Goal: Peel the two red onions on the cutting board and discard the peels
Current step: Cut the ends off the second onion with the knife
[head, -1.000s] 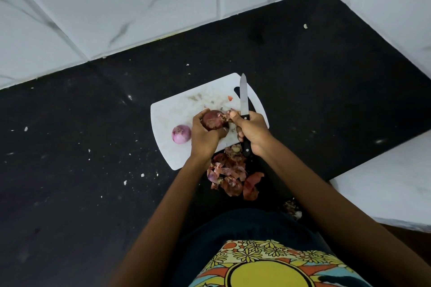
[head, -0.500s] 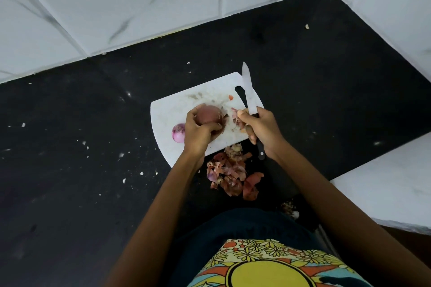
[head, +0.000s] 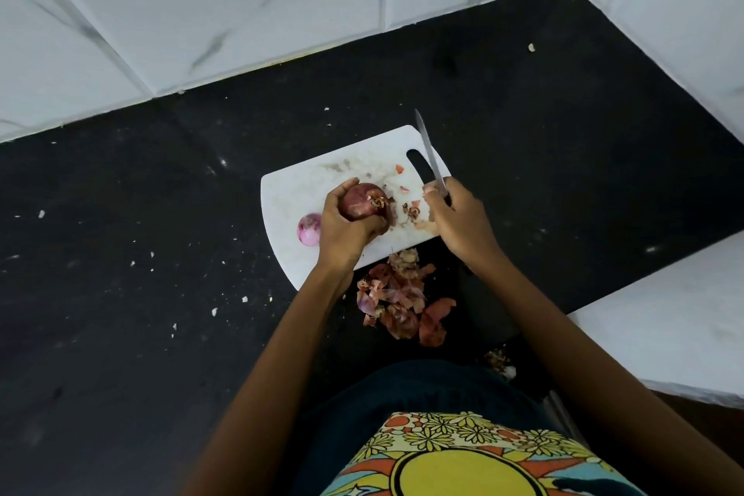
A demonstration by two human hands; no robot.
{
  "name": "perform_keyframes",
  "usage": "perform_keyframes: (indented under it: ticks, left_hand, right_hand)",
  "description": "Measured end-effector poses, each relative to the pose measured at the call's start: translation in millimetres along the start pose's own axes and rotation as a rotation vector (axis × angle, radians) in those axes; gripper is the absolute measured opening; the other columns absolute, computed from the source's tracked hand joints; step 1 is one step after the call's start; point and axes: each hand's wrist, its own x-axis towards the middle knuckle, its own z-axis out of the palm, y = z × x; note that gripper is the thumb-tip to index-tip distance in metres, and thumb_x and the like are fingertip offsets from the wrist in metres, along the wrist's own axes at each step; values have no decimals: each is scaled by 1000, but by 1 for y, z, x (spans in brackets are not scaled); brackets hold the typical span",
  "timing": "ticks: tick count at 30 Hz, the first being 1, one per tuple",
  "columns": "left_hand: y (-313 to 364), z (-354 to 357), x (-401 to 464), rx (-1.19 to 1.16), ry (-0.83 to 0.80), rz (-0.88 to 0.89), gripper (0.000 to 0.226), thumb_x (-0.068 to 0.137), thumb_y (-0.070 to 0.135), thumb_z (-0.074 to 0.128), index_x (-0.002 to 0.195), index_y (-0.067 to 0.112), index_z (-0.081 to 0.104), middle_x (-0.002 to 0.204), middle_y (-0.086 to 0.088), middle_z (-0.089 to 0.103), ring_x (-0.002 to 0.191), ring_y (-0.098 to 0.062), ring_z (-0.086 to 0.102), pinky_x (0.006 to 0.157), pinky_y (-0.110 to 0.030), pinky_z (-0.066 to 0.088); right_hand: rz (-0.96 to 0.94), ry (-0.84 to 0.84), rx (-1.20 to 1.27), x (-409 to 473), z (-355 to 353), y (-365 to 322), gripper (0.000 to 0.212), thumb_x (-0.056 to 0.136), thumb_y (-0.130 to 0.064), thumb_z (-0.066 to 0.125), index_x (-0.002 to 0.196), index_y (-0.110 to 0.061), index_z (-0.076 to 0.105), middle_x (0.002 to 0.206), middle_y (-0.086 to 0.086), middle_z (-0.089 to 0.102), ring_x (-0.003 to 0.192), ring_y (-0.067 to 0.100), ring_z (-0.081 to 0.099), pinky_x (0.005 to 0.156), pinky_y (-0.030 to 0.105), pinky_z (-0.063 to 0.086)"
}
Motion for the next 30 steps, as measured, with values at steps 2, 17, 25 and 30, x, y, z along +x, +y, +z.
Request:
perform_keyframes:
  ticks: [2, 17, 25, 30]
  left_hand:
    - [1, -1, 1, -24, -1, -10, 70, 70, -16, 69, 124, 24, 51, 121, -6, 52, 105, -24, 61, 83, -38, 59]
    - [-15, 12, 0, 293, 60, 320, 61, 75, 3, 76, 121, 28, 45, 119, 3, 46, 119, -22, 50, 100, -31, 47]
    - [-9, 9, -5, 169, -36, 281, 56, 87, -9, 56, 132, 19, 36, 126, -10, 48, 95, -7, 62, 76, -15, 52]
    - [-20, 0, -2, 379, -94, 308, 69, 88, -2, 64, 147, 13, 31, 133, 8, 46, 114, 1, 54, 96, -14, 46]
  right_hand:
    - [-31, 17, -148, 4, -3, 6, 20, 94, -21, 47, 108, -15, 59, 88, -2, 62, 77, 16, 58, 69, 34, 48]
    - [-57, -142, 239, -6, 26, -10, 15, 86, -23, 70, 86, -8, 68, 71, 2, 64, 63, 6, 62, 59, 23, 50]
    - [86, -81, 390, 5, 31, -14, 23, 84, -10, 71, 107, -5, 70, 72, 6, 60, 48, 6, 48, 38, 16, 34]
    - [105, -87, 406, 8, 27, -12, 21, 84, -5, 70, 105, -8, 70, 67, -5, 58, 38, -4, 47, 39, 11, 34]
